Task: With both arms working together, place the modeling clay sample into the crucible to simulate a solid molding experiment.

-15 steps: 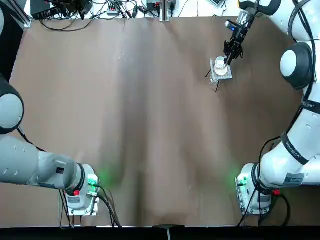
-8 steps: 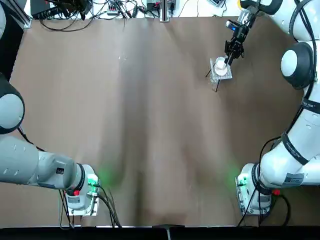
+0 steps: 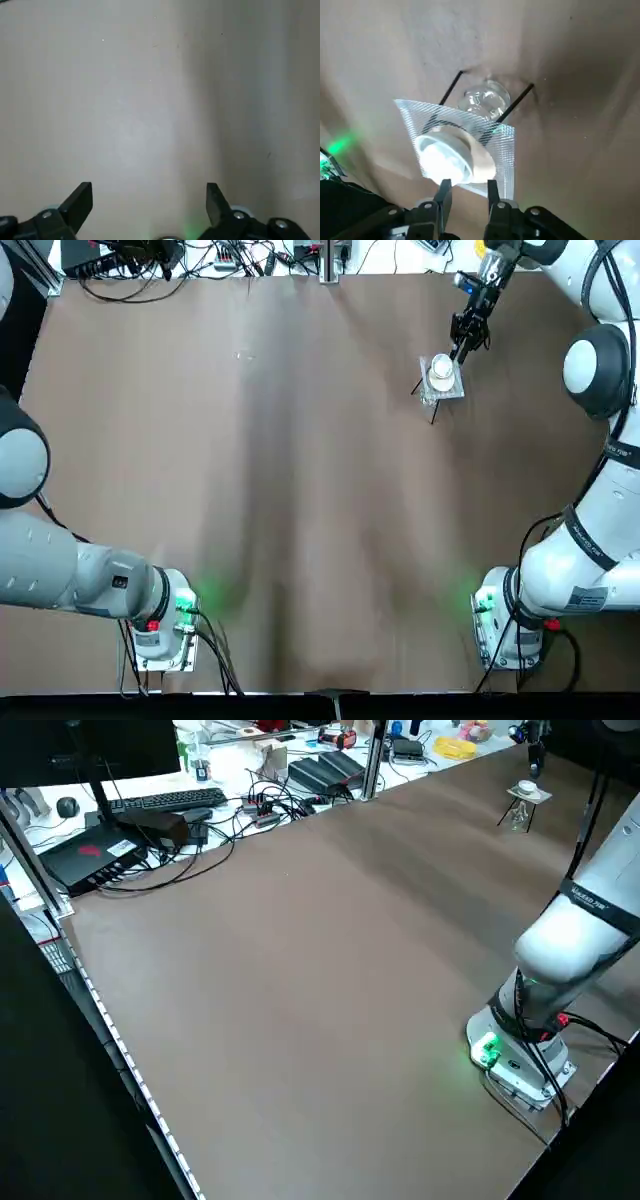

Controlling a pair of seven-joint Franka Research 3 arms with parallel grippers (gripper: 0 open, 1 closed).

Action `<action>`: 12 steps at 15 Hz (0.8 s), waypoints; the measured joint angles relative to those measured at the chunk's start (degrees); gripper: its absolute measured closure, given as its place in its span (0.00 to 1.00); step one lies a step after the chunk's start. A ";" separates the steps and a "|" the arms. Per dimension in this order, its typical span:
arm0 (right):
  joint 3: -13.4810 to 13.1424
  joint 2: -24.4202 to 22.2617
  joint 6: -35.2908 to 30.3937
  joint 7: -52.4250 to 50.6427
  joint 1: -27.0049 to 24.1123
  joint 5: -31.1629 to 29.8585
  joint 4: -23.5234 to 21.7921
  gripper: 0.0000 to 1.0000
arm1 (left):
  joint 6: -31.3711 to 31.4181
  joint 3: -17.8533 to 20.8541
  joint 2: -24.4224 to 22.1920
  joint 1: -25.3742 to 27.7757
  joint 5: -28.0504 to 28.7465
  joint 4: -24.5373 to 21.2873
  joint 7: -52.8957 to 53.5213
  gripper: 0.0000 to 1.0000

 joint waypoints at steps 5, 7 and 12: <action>-0.09 -5.43 -0.31 0.00 -0.05 -4.35 1.99 0.55 | 0.00 0.00 0.00 0.00 0.01 0.04 0.00 0.00; 0.04 -8.81 -0.50 0.00 0.01 -8.05 2.28 0.47 | 0.00 -0.02 0.00 -0.01 0.05 0.06 0.00 0.00; 0.03 -17.39 -4.30 0.05 0.04 -10.21 2.44 0.04 | 0.01 -0.03 0.00 0.00 0.51 0.12 0.00 0.00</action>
